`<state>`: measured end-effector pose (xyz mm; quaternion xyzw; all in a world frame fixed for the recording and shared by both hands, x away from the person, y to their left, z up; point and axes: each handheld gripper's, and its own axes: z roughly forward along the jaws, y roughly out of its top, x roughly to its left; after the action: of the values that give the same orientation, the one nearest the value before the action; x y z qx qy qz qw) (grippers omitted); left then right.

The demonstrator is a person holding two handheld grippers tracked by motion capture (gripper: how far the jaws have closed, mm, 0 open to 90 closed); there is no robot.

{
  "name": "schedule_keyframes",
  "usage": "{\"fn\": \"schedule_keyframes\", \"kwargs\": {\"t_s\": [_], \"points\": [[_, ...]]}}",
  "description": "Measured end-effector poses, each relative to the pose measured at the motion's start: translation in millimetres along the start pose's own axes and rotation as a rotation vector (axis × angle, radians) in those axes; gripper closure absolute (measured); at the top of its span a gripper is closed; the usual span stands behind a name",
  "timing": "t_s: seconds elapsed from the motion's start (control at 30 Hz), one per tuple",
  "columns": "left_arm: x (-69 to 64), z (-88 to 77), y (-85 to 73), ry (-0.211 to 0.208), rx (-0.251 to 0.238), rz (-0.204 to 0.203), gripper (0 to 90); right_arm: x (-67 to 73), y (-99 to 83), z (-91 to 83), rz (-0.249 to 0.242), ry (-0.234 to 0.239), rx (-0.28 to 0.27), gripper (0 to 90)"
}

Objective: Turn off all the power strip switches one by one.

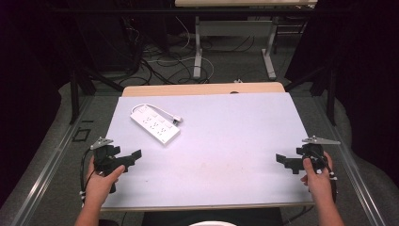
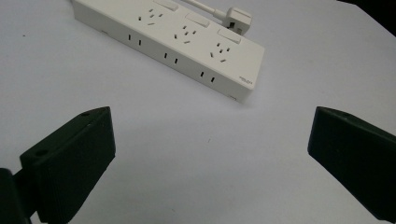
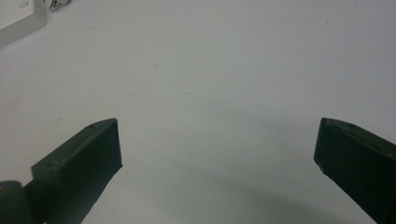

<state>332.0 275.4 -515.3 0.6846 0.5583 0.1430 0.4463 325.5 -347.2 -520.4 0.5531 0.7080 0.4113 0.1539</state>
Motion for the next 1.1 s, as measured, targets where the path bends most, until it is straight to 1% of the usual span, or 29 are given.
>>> {"fn": "schedule_keyframes", "kwargs": {"t_s": [0.03,0.13,0.23,0.3,0.37,0.4,0.43,0.5,0.53,0.6,0.67,0.77,0.83,0.87,0.97,1.07,1.1], "points": [[0.3,-0.7,0.3,-0.002,0.013,0.001,0.9,0.5,-0.2,0.1,0.0,0.0,0.0,0.4],[0.5,0.9,-0.3,0.003,0.004,-0.001,0.9,1.6,-0.4,0.4,0.008,0.001,-0.002,0.5],[0.9,0.9,-0.1,0.0,0.006,-0.005,0.9,0.9,-0.3,0.9,0.003,0.002,-0.002,0.7],[1.3,1.1,0.6,0.001,0.012,-0.007,1.2,1.3,0.2,0.9,0.012,0.0,0.007,0.8],[1.5,2.1,2.1,0.008,0.019,-0.016,1.5,-0.3,1.1,1.6,0.004,0.002,0.013,1.4],[1.9,2.9,3.5,0.008,0.026,-0.025,1.5,0.1,1.8,2.0,0.011,0.004,0.025,2.0],[2.4,3.0,5.4,-0.001,0.046,-0.035,1.5,-1.3,3.4,3.8,-0.002,0.002,0.045,2.1],[3.3,5.5,9.0,-0.01,0.053,-0.056,1.5,0.0,5.7,4.7,-0.005,-0.004,0.057,2.1],[3.3,6.9,10.9,-0.015,0.06,-0.059,1.5,0.0,5.7,4.7,-0.005,-0.004,0.057,2.1],[4.0,8.8,14.9,-0.009,0.071,-0.054,1.4,1.5,9.3,6.6,-0.013,-0.007,0.072,2.1],[4.7,11.0,18.9,-0.003,0.068,-0.056,1.5,1.9,11.0,7.7,-0.017,-0.011,0.08,2.1],[6.9,13.1,27.0,0.003,0.076,-0.052,1.7,2.0,12.2,8.6,-0.01,-0.013,0.08,2.1],[7.7,14.6,33.0,0.003,0.079,-0.049,3.8,1.4,12.5,8.7,-0.009,-0.015,0.075,2.2],[8.2,14.3,36.8,0.001,0.09,-0.047,4.5,1.3,12.4,8.6,-0.006,-0.013,0.071,2.4],[9.0,15.6,47.8,0.0,0.082,-0.042,7.3,1.1,11.2,8.4,0.004,-0.015,0.066,2.8],[7.3,18.1,59.0,0.0,0.07,-0.04,12.2,1.9,8.8,7.9,0.012,-0.015,0.064,3.0],[7.0,19.1,62.7,0.004,0.067,-0.032,12.2,1.9,8.8,7.9,0.012,-0.015,0.064,3.0]]}}
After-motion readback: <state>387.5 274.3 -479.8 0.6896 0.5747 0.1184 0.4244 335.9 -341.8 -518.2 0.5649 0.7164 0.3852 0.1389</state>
